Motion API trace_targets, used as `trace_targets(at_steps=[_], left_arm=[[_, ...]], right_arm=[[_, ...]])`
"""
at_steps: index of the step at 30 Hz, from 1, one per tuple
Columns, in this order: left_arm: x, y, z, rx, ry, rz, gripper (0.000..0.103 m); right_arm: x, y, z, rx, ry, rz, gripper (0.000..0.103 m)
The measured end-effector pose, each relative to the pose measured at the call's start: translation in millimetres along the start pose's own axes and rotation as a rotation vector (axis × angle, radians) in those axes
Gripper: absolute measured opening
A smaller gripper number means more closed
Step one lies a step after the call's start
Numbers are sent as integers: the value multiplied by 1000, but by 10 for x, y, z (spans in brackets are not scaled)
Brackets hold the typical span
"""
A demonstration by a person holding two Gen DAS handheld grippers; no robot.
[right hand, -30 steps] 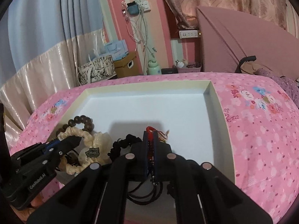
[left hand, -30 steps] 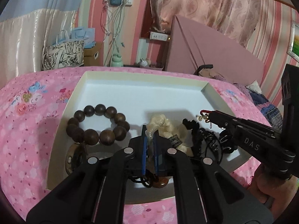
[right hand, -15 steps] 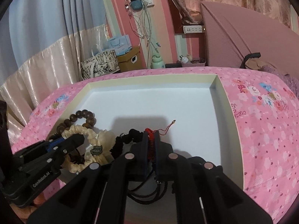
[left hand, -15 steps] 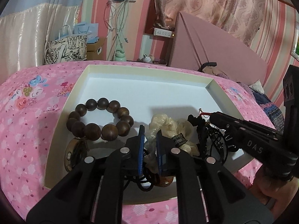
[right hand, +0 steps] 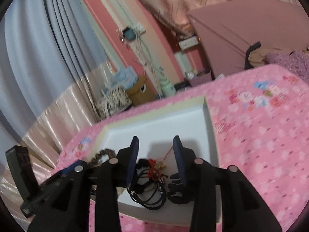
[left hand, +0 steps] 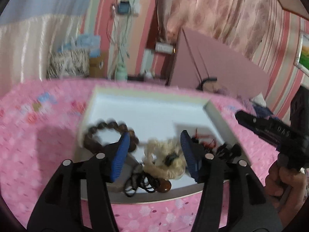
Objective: Organize jewelry
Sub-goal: 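Open both tools to drop the charm and scrunchie into the tray, then grasp the red tassel charm with the right tool while the left tool grasps the black-cord jade pendant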
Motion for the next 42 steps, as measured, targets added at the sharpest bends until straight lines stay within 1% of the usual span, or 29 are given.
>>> trace_targets(at_steps=[2, 4, 6, 8, 9, 10, 11, 12, 14, 17, 19, 21, 23, 24, 26, 27, 28, 30, 34, 37, 39, 42], left_arm=[[60, 250, 158, -40, 8, 26, 56], [184, 490, 231, -43, 3, 76, 56], [292, 678, 210, -40, -15, 108, 56], [472, 899, 69, -29, -54, 153, 57], [593, 997, -70, -16, -74, 188, 57], [670, 1035, -154, -4, -84, 203, 58], [791, 1092, -293, 7, -88, 224, 57], [887, 1125, -384, 15, -83, 240, 57], [1072, 1124, -628, 63, -57, 262, 57], [1191, 1114, -864, 96, -53, 273, 57], [1206, 1101, -968, 100, -62, 271, 58], [1248, 1036, -1087, 138, -72, 293, 58], [1163, 1033, -1097, 131, -119, 289, 60], [1128, 1001, -1122, 146, -144, 286, 60], [1105, 952, -1150, 174, -160, 297, 60], [1093, 937, -1154, 179, -164, 302, 60], [1087, 930, -1168, 185, -170, 299, 60], [1074, 902, -1174, 200, -163, 276, 60], [1177, 905, -1157, 216, -85, 241, 60], [1246, 919, -1165, 224, -35, 215, 60], [1267, 926, -1167, 222, -18, 209, 59], [1277, 948, -1183, 221, -14, 211, 59]], right_arm=[[34, 162, 67, -18, 20, -6, 38], [43, 303, 62, -15, 39, -15, 38], [45, 508, -39, 11, 87, -44, 38], [-9, 699, -214, 43, 121, -86, 42], [-37, 773, -335, 69, 136, -100, 42], [-60, 820, -428, 89, 146, -110, 42], [-86, 891, -604, 118, 157, -126, 43], [-104, 921, -716, 137, 158, -130, 45], [-145, 948, -955, 174, 146, -129, 50], [-157, 927, -1207, 212, 127, -136, 50], [-96, 860, -1278, 234, 140, -136, 50], [-38, 768, -1310, 259, 172, -167, 50], [9, 652, -1348, 292, 200, -180, 50], [31, 608, -1376, 308, 214, -185, 50], [57, 519, -1418, 351, 249, -214, 51], [76, 486, -1434, 365, 273, -229, 48], [98, 483, -1436, 364, 289, -237, 43], [107, 491, -1440, 360, 302, -242, 13], [42, 514, -1427, 347, 230, -174, 14], [-7, 553, -1414, 320, 166, -109, 13], [22, 594, -1398, 287, 164, -94, 13], [48, 656, -1384, 254, 173, -106, 13]])
Point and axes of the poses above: each gripper's, at about its wrist camera, not at the fingertips, and y roughly against the way its jaws point, x to its left, z to its top, the point moved 8 cm from there along -y, roughly the way its jaws point, and after that the axes turned 11 degrees about y, right-handed, at the moved point
